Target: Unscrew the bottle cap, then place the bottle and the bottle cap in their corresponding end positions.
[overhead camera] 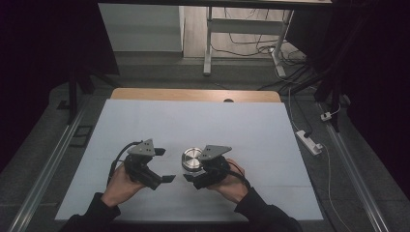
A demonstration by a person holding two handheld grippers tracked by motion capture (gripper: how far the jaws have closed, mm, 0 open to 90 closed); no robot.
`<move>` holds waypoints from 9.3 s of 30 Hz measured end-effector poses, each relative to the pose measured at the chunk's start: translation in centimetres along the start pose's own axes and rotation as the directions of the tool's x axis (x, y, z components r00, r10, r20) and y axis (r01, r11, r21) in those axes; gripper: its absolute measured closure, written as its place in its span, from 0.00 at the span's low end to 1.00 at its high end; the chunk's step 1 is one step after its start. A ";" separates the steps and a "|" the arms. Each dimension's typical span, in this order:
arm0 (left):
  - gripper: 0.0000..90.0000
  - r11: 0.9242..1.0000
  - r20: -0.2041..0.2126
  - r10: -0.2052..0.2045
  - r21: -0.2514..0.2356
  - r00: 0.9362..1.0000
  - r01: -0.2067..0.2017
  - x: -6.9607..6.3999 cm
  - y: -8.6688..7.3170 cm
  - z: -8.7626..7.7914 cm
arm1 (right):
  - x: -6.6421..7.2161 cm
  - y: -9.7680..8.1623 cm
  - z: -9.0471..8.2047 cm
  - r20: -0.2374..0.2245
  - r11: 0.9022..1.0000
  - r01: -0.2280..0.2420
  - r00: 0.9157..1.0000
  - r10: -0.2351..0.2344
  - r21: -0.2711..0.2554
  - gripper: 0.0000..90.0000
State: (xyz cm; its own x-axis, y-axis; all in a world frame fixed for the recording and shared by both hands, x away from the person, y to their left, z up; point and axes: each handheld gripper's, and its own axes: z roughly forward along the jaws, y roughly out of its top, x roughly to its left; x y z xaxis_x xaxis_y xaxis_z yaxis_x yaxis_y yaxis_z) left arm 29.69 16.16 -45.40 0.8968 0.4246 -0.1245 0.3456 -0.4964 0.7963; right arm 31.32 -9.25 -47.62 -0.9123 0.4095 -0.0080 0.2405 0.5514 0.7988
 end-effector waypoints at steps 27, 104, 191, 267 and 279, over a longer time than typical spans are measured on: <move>0.12 0.970 0.209 0.233 0.013 0.950 -0.241 0.8 4.8 3.5 | 0.6 0.1 0.1 -0.056 0.999 0.049 0.997 -0.048 0.010 0.17; 0.10 0.994 -0.068 0.101 0.054 0.993 -0.097 -2.5 6.8 4.2 | -0.3 -0.1 -0.4 0.036 0.999 -0.034 0.999 0.034 -0.003 0.17; 0.23 1.000 -0.182 -0.022 -0.015 0.983 0.020 -3.1 6.8 2.4 | -1.1 -0.4 -0.5 0.078 0.997 -0.076 0.994 0.077 -0.010 0.17; 0.23 1.000 -0.075 -0.008 -0.004 0.997 0.008 -3.4 -2.0 7.6 | -7.8 1.5 2.9 0.216 0.992 -0.124 0.968 0.128 -0.030 0.17; 0.23 1.000 -0.100 0.002 0.013 0.995 -0.001 -2.4 -2.3 9.3 | -8.7 1.8 4.4 0.234 0.992 -0.123 0.964 0.124 -0.021 0.17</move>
State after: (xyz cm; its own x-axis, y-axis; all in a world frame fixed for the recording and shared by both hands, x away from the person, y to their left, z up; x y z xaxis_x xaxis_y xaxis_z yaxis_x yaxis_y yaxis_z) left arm 29.29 9.22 -52.44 0.8655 0.4969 -0.0630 0.3482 -0.5065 0.7888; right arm 41.13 -8.66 -48.76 -0.7722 0.6335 -0.0496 0.3436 0.4820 0.8060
